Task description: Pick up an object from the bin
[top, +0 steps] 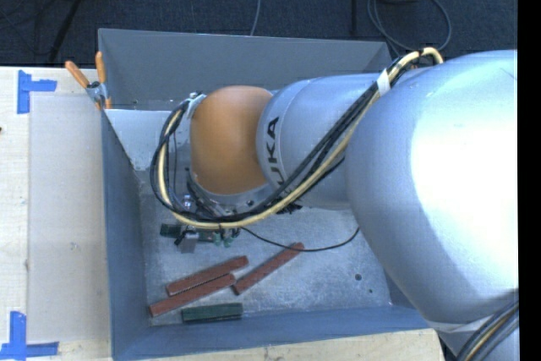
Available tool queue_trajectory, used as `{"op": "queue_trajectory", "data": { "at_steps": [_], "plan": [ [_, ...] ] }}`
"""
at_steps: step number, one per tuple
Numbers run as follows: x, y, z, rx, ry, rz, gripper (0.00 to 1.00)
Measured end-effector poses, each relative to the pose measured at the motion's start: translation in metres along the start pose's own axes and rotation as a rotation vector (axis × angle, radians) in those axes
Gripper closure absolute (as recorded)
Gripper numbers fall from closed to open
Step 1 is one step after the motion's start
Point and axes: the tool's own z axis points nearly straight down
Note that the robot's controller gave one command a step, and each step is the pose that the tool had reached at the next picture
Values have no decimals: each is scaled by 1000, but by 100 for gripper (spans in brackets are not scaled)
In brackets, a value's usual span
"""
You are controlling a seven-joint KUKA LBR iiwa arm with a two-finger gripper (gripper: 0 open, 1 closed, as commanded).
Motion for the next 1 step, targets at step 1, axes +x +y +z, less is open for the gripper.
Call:
{"op": "queue_trajectory", "data": {
  "at_steps": [1],
  "plan": [
    [1, -1, -10, 2, 5, 1, 100]
  ]
}}
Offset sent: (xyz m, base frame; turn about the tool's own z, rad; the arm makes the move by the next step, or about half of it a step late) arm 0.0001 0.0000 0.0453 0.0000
